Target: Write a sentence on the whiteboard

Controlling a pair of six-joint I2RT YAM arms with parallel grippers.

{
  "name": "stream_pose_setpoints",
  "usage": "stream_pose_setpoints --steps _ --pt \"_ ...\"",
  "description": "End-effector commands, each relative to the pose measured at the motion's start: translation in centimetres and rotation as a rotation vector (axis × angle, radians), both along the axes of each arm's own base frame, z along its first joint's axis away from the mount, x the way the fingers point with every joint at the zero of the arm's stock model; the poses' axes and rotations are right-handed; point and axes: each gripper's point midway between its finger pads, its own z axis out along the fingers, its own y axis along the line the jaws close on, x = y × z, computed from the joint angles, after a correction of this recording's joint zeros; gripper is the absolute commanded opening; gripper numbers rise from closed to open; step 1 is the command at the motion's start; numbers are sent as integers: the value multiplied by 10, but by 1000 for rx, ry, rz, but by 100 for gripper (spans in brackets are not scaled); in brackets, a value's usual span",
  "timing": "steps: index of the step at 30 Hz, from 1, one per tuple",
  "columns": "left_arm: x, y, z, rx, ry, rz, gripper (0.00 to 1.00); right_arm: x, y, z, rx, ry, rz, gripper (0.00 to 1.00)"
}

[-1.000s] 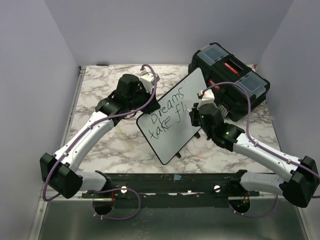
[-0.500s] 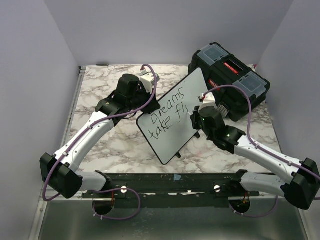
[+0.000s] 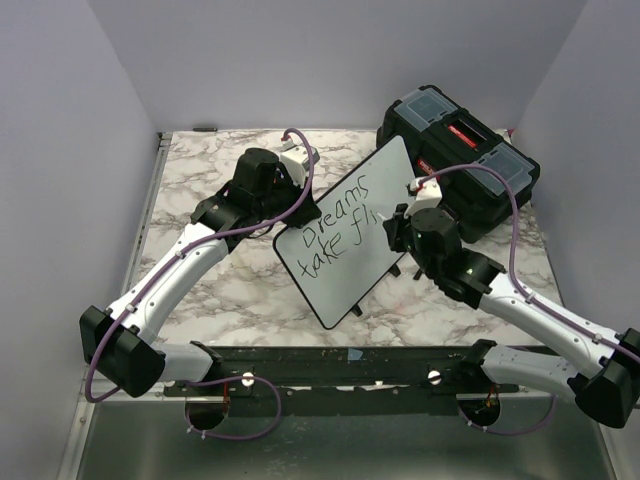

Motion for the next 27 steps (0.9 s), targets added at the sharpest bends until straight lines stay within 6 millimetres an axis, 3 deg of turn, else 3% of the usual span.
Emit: stream_pose_setpoints --steps 1,27 --pt "-30 19 -63 204 156 -47 0 7 -4 9 -28 -23 -25 1" --pt "-31 20 -64 209 154 -45 0 33 -29 2 83 20 -55 1"
